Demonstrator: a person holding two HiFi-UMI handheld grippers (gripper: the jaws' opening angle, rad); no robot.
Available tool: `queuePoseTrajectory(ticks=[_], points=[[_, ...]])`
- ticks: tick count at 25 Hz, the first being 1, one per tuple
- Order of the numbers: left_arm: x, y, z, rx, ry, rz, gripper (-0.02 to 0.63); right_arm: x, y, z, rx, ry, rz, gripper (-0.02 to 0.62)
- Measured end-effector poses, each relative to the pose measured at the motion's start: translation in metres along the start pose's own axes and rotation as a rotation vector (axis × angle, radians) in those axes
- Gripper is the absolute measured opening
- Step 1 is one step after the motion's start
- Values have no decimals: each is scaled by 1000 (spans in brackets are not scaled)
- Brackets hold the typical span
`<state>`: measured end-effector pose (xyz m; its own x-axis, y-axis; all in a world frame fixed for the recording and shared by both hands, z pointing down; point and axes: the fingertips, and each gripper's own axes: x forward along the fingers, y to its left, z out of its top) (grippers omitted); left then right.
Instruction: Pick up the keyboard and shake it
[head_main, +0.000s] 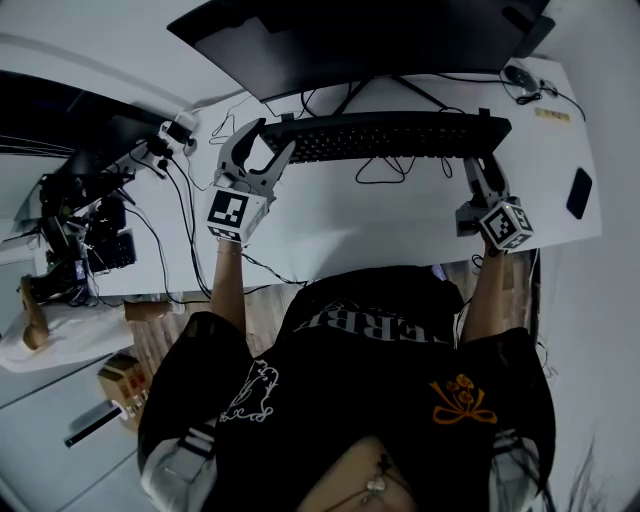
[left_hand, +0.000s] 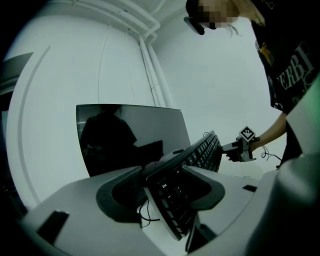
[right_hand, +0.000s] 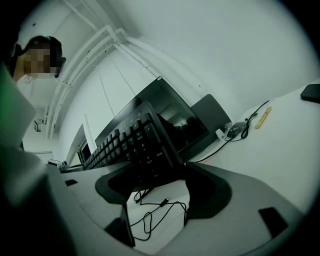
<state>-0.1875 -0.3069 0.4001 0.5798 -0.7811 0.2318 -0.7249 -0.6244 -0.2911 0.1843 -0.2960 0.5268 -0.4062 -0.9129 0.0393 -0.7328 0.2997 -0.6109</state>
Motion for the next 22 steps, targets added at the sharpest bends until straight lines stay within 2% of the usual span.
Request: queuePoseTrajectory(ticks=[5, 11, 15, 22], points=[[-1, 2, -2, -21, -7, -1, 258, -4, 5, 4, -31, -26, -14, 296], [1, 1, -7, -39, 8, -7, 258, -4, 2, -1, -12, 3, -35, 298], [4, -1, -24, -112, 58, -19, 258, -4, -4, -9, 12, 65, -73, 298], [18, -14, -65, -244, 136, -59, 258, -12, -26, -34, 50, 232, -164, 301]])
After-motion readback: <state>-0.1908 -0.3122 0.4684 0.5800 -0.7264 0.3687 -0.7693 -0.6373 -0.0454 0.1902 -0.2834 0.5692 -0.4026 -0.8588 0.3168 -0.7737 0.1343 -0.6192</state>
